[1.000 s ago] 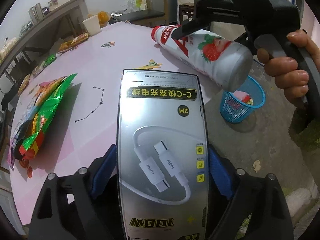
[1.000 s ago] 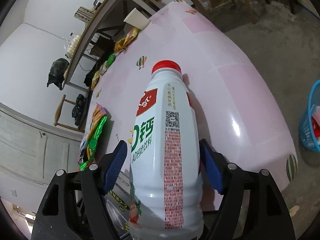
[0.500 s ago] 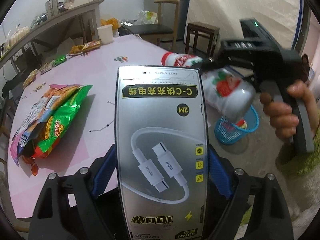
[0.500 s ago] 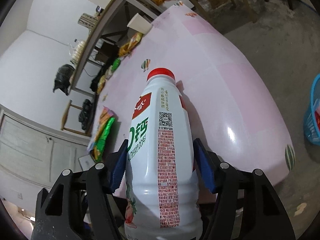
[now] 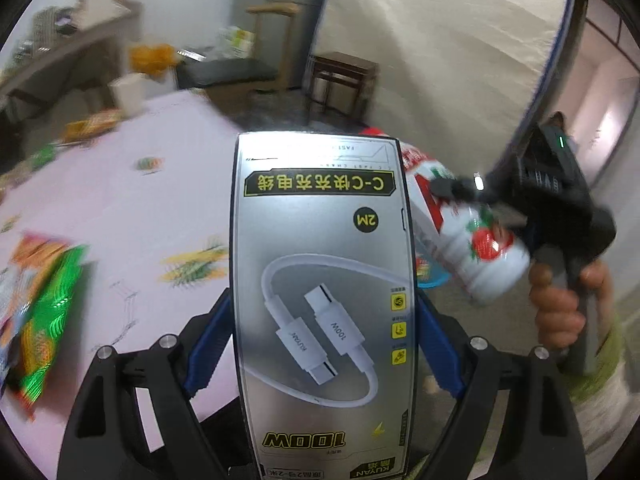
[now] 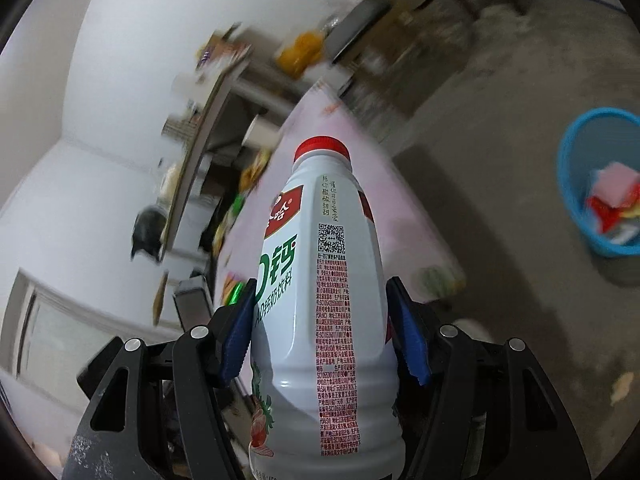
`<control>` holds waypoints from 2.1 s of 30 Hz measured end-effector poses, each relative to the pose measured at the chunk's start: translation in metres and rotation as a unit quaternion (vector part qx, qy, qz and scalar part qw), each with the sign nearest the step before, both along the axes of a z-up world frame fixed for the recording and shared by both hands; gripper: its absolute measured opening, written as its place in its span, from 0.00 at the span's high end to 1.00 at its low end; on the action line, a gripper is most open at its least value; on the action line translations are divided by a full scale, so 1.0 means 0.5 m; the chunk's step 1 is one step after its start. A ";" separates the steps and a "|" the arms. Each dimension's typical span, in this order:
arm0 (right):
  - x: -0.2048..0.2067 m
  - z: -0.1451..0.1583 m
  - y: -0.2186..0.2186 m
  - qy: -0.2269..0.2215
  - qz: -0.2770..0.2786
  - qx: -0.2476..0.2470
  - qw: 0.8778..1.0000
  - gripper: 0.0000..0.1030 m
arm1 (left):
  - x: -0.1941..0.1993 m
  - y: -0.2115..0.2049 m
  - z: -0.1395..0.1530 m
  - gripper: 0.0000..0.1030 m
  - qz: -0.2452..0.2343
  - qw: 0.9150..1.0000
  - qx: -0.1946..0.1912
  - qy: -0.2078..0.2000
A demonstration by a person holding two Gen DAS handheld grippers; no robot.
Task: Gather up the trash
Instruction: 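Carry the bottle and cable box over the wastebasket and open both tools, then move both open tools back over the table to the snack bags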
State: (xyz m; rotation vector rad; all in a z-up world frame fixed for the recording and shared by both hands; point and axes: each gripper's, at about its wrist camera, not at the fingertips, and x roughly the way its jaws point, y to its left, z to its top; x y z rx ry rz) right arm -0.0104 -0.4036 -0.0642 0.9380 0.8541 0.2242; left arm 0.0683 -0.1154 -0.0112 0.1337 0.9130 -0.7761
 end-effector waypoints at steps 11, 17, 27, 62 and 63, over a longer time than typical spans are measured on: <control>-0.135 -0.132 -0.283 0.076 -0.193 0.047 0.977 0.42 | 0.130 -0.412 -0.066 0.18 -0.115 0.984 0.020 0.137; -0.069 -0.236 -0.415 0.111 -0.266 0.077 0.954 0.24 | 0.208 -0.637 -0.150 0.04 -0.097 0.983 0.044 0.146; -0.144 -0.349 -0.405 0.164 -0.281 0.066 0.943 0.24 | 0.213 -0.566 -0.160 0.05 -0.062 0.984 0.010 0.169; 0.209 -0.043 0.350 0.044 0.232 0.089 0.968 0.28 | -0.030 0.429 0.020 0.05 0.311 0.931 0.002 -0.189; 0.224 -0.054 0.383 0.059 0.244 0.084 0.964 0.30 | -0.029 0.427 0.013 0.05 0.312 0.927 0.030 -0.207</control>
